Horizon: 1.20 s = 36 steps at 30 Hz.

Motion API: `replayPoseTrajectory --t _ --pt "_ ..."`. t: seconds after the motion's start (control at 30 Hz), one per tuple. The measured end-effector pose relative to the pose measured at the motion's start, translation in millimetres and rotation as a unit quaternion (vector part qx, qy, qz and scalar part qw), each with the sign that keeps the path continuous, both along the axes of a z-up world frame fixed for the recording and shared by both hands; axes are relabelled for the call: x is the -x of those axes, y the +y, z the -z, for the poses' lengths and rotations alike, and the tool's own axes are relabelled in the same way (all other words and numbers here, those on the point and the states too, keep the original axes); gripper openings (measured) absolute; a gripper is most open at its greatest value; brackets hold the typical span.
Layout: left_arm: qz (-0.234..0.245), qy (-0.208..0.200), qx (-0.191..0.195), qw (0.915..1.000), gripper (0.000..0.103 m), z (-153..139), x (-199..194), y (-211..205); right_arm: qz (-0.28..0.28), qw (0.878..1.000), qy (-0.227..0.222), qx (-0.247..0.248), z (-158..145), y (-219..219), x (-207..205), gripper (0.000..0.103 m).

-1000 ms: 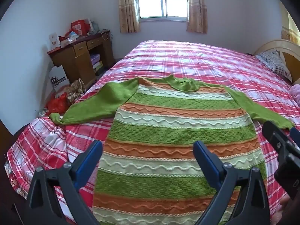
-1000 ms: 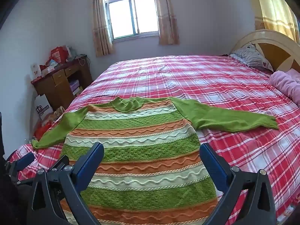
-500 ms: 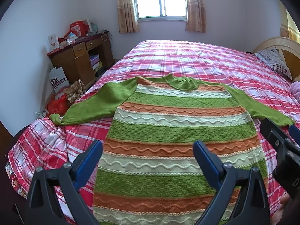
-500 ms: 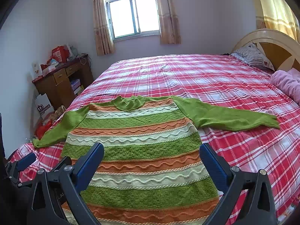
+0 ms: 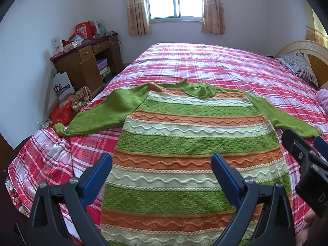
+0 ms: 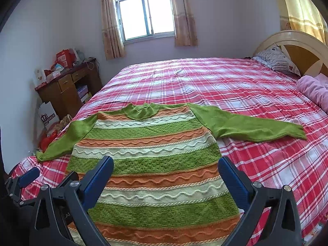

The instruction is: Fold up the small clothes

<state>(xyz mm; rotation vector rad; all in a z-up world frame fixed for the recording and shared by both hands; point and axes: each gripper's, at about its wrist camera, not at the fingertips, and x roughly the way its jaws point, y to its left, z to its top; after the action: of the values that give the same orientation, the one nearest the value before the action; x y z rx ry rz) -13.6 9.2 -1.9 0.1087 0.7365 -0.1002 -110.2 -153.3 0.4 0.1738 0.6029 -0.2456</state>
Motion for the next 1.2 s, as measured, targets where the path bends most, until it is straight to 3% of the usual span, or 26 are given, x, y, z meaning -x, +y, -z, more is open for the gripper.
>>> replayPoseTrajectory --t 1.2 --pt "-0.001 0.02 -0.002 0.9998 0.099 11 -10 -1 0.0 1.0 0.011 0.001 10 -2 -10 0.102"
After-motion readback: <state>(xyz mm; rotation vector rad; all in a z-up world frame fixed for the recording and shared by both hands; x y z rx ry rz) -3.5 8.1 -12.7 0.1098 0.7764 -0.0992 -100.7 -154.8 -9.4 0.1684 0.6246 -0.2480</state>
